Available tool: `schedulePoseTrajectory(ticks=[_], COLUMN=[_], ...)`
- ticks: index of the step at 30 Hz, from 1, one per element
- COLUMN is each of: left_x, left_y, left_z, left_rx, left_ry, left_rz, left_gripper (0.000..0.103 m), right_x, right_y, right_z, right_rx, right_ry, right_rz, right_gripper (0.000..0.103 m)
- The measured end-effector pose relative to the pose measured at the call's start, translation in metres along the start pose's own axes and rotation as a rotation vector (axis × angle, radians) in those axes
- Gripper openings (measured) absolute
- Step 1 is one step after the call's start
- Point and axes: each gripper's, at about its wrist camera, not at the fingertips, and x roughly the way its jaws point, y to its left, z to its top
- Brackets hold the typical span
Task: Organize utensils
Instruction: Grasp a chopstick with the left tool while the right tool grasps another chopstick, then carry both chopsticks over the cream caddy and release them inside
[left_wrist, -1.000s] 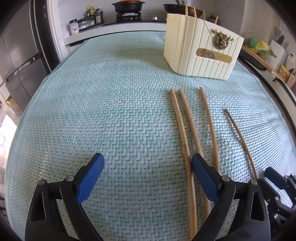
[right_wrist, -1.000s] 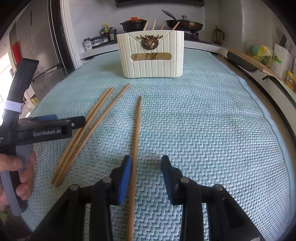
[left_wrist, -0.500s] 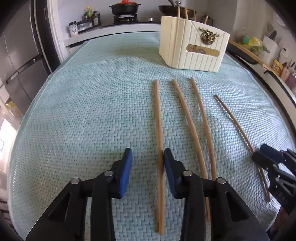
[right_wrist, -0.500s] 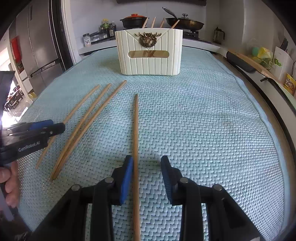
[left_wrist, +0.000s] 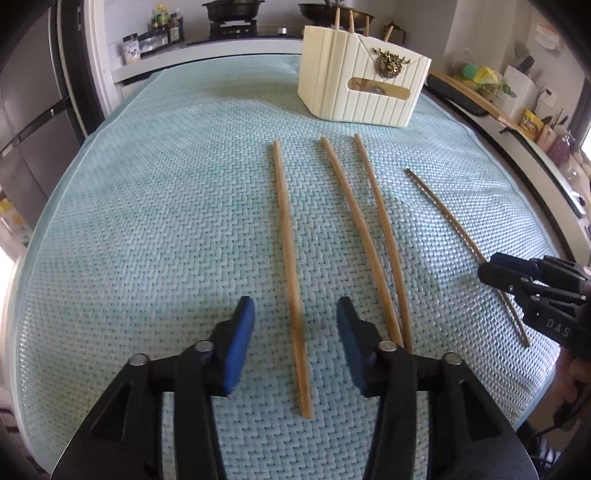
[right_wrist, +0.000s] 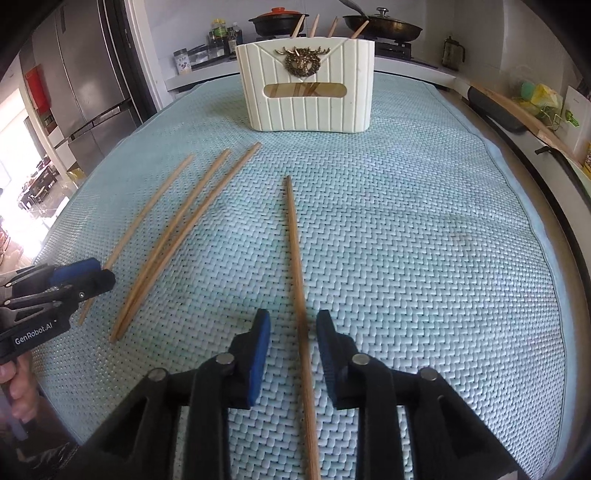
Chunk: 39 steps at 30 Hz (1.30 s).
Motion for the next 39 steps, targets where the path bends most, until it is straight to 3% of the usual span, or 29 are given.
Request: schedulePoseTrajectory(ticks=[15,18,19,21,23,29,39], left_x=[0.071,0.080,0.081,0.083,0.084,0.069,-0.049], left_y=[0.023,0.012,0.008,0.003,0.004,0.009,0.005], left_z=[0.106,0.117,0.119,0.123,0.126,0.124,0.134], left_rx=[0.018,0.086,0.102,0.112,0.091,0.040,0.014], left_ry=[0.134,0.185,0.193,0.198,0.199,0.134,-0.144], left_rz=[-0.031,-0.002,0.007,0.008,0.010,-0.025,-0.134], left_gripper=[0.049,0.049,0.044,0.015,0.006,0.004,0.004], right_x=[0.059,0.066,0.068,0.071,0.074,0.061,-0.042], right_y=[0.012,0.017,0.018,0.019,0.017,-0.002,-0.019], right_z=[0.091,0.101,0.103,0.108,0.113,0.116,0.124], right_rx=[-0.106,-0.139,-0.145,-0.140,-0.117,-0.015,0.031], right_ry=[0.115,0.144,0.151,0.161,0.163,0.117,-0.162], right_rz=[-0.003,-0.018,-0.013,-0.002,0.023,0.110,0.223], right_gripper=[0.029,0.012,0.006,0.006,0.005,0.006,0.006])
